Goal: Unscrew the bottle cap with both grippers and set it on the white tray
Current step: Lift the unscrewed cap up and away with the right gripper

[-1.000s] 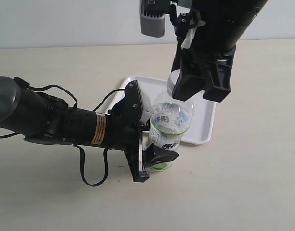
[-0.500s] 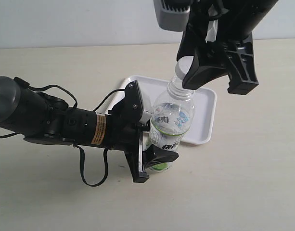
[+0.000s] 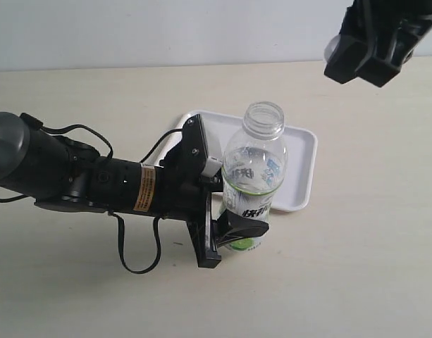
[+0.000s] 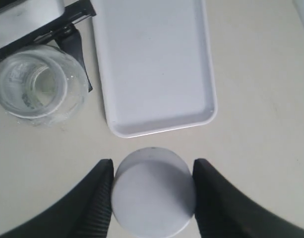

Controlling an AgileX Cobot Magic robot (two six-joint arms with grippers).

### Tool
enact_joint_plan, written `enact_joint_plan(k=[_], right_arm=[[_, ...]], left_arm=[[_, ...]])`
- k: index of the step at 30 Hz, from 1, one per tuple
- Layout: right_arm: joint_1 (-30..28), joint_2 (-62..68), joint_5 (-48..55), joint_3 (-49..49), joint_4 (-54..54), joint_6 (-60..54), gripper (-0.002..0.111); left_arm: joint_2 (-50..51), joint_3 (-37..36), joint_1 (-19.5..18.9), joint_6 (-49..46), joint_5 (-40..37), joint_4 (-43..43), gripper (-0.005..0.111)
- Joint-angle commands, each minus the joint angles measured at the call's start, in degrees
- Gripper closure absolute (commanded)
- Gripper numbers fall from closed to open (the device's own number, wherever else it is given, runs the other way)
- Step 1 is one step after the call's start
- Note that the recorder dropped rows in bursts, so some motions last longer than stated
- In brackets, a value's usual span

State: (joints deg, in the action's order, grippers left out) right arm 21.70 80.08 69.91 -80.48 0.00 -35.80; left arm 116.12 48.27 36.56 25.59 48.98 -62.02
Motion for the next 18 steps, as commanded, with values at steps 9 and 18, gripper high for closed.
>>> enact_joint_plan(k=[9,18], right_arm=[[-1.85,-1.5,-0.45,0.05,1.14,0.55,0.108],[-1.85,-1.5,-0.45,0.05,1.14,0.55,0.108]], left_arm=[[-0.76,-0.05,0.01,0.49,3.25,0.87,0.107],[-0.76,-0.05,0.01,0.49,3.39,0.87,0.107]])
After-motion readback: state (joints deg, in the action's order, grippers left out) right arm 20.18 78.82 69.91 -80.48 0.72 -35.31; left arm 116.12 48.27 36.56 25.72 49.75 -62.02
